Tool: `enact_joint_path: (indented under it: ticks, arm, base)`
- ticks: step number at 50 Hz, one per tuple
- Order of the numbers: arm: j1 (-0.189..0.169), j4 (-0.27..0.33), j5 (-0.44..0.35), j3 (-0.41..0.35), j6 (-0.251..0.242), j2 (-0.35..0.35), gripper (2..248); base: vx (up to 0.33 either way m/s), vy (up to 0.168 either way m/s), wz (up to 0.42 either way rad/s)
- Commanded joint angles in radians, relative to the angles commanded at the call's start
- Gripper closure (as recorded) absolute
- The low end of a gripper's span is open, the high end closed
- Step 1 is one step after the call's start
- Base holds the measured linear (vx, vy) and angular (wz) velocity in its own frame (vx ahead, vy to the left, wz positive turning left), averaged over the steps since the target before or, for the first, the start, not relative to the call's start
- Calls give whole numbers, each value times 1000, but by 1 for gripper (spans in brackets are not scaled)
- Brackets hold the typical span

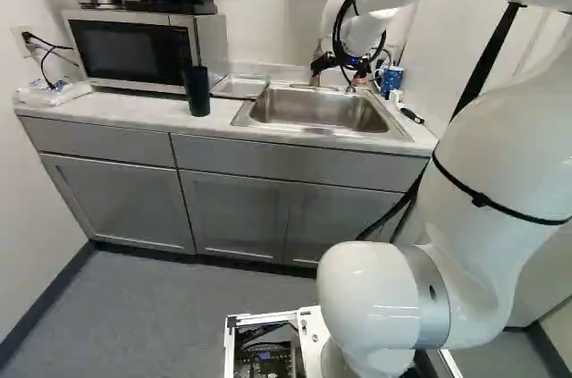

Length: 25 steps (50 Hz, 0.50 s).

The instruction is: Rinse the cup and place it in the tray

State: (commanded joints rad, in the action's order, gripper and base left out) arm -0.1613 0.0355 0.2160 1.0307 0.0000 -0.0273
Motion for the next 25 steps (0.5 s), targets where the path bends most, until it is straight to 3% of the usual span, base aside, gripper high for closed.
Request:
enact_joint_path:
  ticks: [10, 25]
  arm:
    - [0, 24, 101, 0, 0, 0, 3]
    - [0, 24, 105, 0, 0, 0, 3]
  base:
    - [0, 0, 0]
    - [0, 0, 0]
